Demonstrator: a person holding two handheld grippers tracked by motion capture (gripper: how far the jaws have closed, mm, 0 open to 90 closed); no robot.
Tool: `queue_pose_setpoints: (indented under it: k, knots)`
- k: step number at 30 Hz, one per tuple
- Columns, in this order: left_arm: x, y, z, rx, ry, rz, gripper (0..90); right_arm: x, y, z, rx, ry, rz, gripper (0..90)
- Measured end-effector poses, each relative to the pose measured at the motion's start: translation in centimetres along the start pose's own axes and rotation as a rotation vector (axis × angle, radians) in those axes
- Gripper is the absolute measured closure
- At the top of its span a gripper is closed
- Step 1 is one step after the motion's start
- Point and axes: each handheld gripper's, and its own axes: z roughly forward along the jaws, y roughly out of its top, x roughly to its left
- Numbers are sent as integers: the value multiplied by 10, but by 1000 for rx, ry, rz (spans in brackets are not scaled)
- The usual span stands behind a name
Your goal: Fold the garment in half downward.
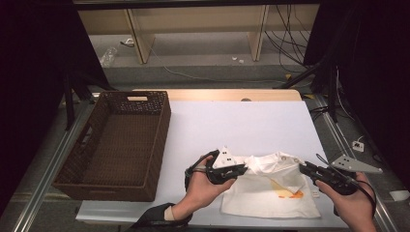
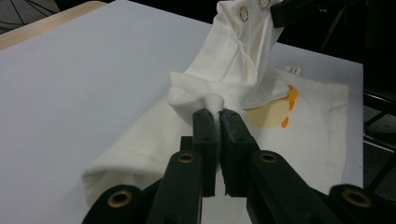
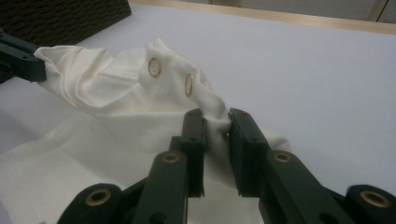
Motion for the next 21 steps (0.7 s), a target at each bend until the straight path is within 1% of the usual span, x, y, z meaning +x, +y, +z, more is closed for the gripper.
queue_pose_setpoints:
  k: [4,9,14,21]
  knots:
    - [0,0,0,4,-2,2,852,1,-2,-1,9,3,-1,770]
    - [-2,0,0,7,-5,8,852,2,-6,-3,8,6,1,770]
    - [-3,-1,0,8,-5,8,852,2,-6,-3,18,4,-3,770]
    - [-4,-3,0,15,-10,11,852,2,-6,-3,26,9,4,770]
